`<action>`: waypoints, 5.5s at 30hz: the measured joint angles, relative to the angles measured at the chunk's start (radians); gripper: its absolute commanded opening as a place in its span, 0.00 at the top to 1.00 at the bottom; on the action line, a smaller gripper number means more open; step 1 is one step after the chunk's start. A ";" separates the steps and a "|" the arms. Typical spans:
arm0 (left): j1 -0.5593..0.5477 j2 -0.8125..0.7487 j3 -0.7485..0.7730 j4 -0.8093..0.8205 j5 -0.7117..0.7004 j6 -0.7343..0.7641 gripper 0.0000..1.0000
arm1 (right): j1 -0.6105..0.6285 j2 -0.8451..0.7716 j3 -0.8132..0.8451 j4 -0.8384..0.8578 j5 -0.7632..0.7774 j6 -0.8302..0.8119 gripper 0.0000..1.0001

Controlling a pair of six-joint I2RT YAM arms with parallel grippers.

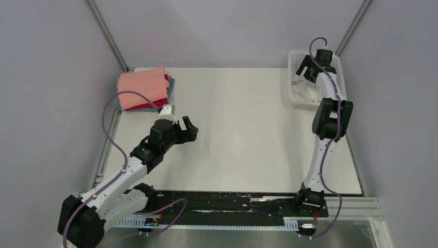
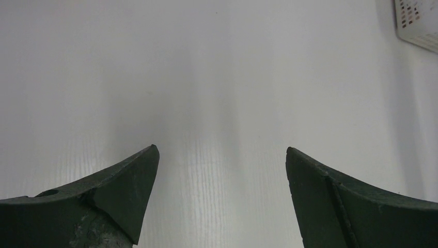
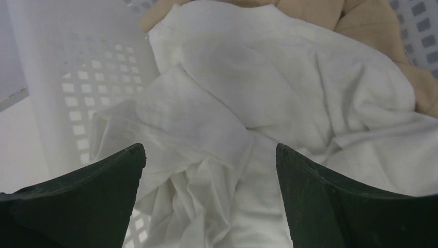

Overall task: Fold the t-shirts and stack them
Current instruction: Grab crumpled tshirt from bin with the right arm, then move the tshirt to the center of the board, then flatten out the tshirt

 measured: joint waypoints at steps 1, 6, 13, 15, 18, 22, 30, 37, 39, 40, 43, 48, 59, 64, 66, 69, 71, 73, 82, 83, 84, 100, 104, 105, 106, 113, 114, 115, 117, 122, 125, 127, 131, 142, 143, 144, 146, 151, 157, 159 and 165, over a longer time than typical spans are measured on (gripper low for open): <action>0.000 0.001 0.000 -0.001 -0.002 0.000 0.00 | 0.000 0.047 0.045 0.001 0.000 -0.005 0.11; 0.000 0.000 0.000 -0.016 -0.024 -0.002 0.00 | 0.000 0.190 0.161 -0.005 -0.007 -0.022 0.79; 0.000 -0.024 0.000 -0.033 -0.021 -0.012 0.00 | -0.005 0.188 0.263 -0.058 -0.002 -0.039 1.00; 0.000 -0.028 0.000 -0.034 -0.013 -0.020 0.00 | -0.005 0.152 0.269 -0.061 0.004 -0.052 1.00; 0.000 -0.040 0.000 -0.044 0.004 -0.031 0.00 | -0.005 0.063 0.269 -0.067 0.006 -0.068 1.00; 0.000 -0.088 -0.004 -0.053 0.023 -0.040 0.00 | -0.004 -0.145 0.259 -0.046 -0.052 -0.070 1.00; 0.000 -0.226 -0.039 -0.085 0.035 -0.064 0.00 | 0.049 -0.531 0.256 0.135 -0.314 0.021 1.00; 0.000 -0.328 -0.040 -0.182 -0.013 -0.087 0.00 | 0.296 -0.658 0.191 0.184 -0.560 0.092 1.00; 0.000 -0.361 -0.040 -0.219 -0.033 -0.100 0.00 | 0.395 -0.674 0.134 0.177 -0.553 0.067 1.00; 0.000 -0.377 -0.040 -0.238 -0.044 -0.107 0.00 | 0.445 -0.687 0.090 0.169 -0.534 0.051 1.00; 0.000 -0.428 -0.040 -0.300 -0.072 -0.129 0.00 | 0.609 -0.739 -0.094 0.136 -0.427 0.013 1.00; 0.000 -0.488 -0.040 -0.401 -0.113 -0.170 0.00 | 0.839 -0.772 -0.288 0.058 -0.245 -0.033 1.00; 0.000 -0.504 -0.038 -0.566 -0.158 -0.237 0.00 | 1.069 -0.838 -0.420 -0.005 0.134 -0.132 0.94; 0.000 -0.449 -0.038 -0.559 -0.156 -0.244 0.00 | 0.978 -0.961 -0.735 -0.006 0.187 -0.063 0.76; 0.000 -0.398 -0.038 -0.546 -0.151 -0.243 0.00 | 0.896 -0.960 -0.857 -0.017 0.190 -0.008 0.20; 0.000 -0.291 -0.037 -0.495 -0.130 -0.240 0.00 | 0.769 -0.935 -0.985 -0.060 0.217 0.071 0.00; 0.000 -0.212 -0.033 -0.451 -0.115 -0.235 0.00 | 0.704 -0.933 -1.039 -0.100 0.253 0.109 0.00; 0.000 -0.110 -0.016 -0.394 -0.090 -0.227 0.00 | 0.683 -0.954 -1.065 -0.125 0.282 0.136 0.00; 0.000 0.495 0.277 -0.149 0.035 -0.162 0.00 | 0.697 -1.310 -1.188 -0.098 0.308 0.188 0.00; 0.000 0.558 0.321 -0.130 0.045 -0.154 0.00 | 0.696 -1.342 -1.207 -0.092 0.298 0.182 0.00; 0.000 0.617 0.362 -0.112 0.056 -0.145 0.00 | 0.696 -1.367 -1.224 -0.088 0.283 0.175 0.00; 0.018 0.956 0.568 -0.045 0.274 -0.055 1.00 | 0.957 -1.295 -1.284 0.010 0.026 0.095 0.00; 0.018 0.937 0.498 0.006 0.290 -0.061 1.00 | 1.074 -1.181 -1.267 0.021 0.047 0.114 0.00; 0.018 0.916 0.470 0.021 0.291 -0.064 1.00 | 1.101 -1.143 -1.258 0.026 0.059 0.124 0.00; 0.018 0.895 0.444 0.027 0.291 -0.068 1.00 | 1.118 -1.111 -1.250 0.029 0.068 0.132 0.01; 0.018 0.776 0.306 0.068 0.292 -0.110 1.00 | 1.228 -0.793 -1.147 0.040 0.124 0.200 0.18; 0.018 0.756 0.278 0.085 0.291 -0.121 1.00 | 1.234 -0.749 -1.130 0.039 0.132 0.212 0.21; 0.018 0.752 0.273 0.087 0.291 -0.123 1.00 | 1.235 -0.714 -1.119 0.039 0.138 0.222 0.24; 0.018 0.731 0.245 0.098 0.289 -0.133 1.00 | 1.234 -0.664 -1.109 0.038 0.157 0.245 0.28; 0.018 0.682 0.197 0.106 0.285 -0.146 1.00 | 1.230 -0.639 -1.109 0.023 0.208 0.296 0.56; 0.018 0.666 0.185 0.112 0.278 -0.150 1.00 | 1.219 -0.640 -1.114 0.021 0.223 0.318 0.69; 0.018 0.660 0.180 0.115 0.270 -0.151 1.00 | 1.209 -0.652 -1.131 0.022 0.239 0.334 0.81; 0.018 0.651 0.175 0.115 0.235 -0.149 1.00 | 1.176 -0.697 -1.182 0.024 0.267 0.380 1.00; 0.067 0.549 0.229 0.000 0.053 -0.134 1.00 | 0.840 -1.177 -1.214 -0.027 0.251 0.298 1.00; 0.085 0.546 0.251 -0.016 0.036 -0.131 1.00 | 0.765 -1.209 -1.201 -0.010 0.242 0.286 1.00; 0.107 0.545 0.278 -0.030 0.017 -0.127 1.00 | 0.680 -1.233 -1.189 0.008 0.227 0.274 1.00; 0.148 0.545 0.328 -0.055 -0.011 -0.117 1.00 | 0.514 -1.250 -1.159 0.038 0.197 0.250 1.00; 0.254 0.525 0.433 -0.122 -0.068 -0.088 1.00 | 0.232 -1.202 -1.064 0.061 0.078 0.188 1.00; 0.299 0.375 0.553 -0.225 -0.144 -0.042 1.00 | 0.100 -1.170 -0.883 0.061 -0.118 0.137 1.00; 0.297 0.275 0.596 -0.250 -0.182 -0.019 1.00 | 0.091 -1.186 -0.831 0.059 -0.145 0.122 1.00; 0.296 0.008 0.713 -0.322 -0.270 0.045 1.00 | 0.082 -1.339 -0.700 0.035 -0.172 0.082 1.00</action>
